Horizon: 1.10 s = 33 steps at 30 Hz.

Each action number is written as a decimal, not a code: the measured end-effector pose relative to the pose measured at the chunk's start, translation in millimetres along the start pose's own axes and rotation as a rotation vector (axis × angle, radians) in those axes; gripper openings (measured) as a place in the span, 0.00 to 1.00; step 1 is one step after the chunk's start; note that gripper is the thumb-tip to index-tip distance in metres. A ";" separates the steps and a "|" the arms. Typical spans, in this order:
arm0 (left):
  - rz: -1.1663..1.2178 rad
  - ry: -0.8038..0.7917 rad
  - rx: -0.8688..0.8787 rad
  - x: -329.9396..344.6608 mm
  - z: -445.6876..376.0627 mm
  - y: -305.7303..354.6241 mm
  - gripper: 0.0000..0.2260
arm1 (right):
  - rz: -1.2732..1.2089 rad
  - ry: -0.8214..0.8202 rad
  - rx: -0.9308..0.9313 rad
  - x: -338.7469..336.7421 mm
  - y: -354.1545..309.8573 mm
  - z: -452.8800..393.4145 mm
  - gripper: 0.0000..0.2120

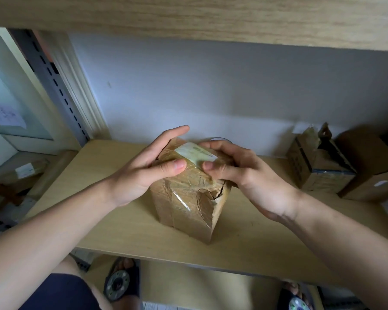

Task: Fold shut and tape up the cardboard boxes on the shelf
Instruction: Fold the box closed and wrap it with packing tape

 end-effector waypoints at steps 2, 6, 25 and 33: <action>0.011 -0.001 -0.006 -1.2 0.6 -0.1 0.33 | -0.049 -0.033 0.012 -1.3 -0.3 -1.2 0.23; 0.001 0.000 -0.010 -0.6 0.9 -0.9 0.31 | -0.114 -0.120 0.043 -10.1 1.1 0.2 0.27; 0.173 0.033 -0.016 0.8 -2.8 -2.5 0.21 | -0.072 0.077 0.004 3.4 1.3 -2.3 0.14; 0.361 -0.046 -0.069 -3.5 -3.3 -1.1 0.23 | -0.065 0.150 0.029 6.0 4.9 -6.0 0.14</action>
Point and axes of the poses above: each hand's wrist, its own z-axis away from the middle knuckle, its own x-axis out of the palm, y = z × x, the point moved 1 cm from there along -z, towards the middle knuckle, and after that the axes turned 12 degrees about z, right-handed, at the moved point
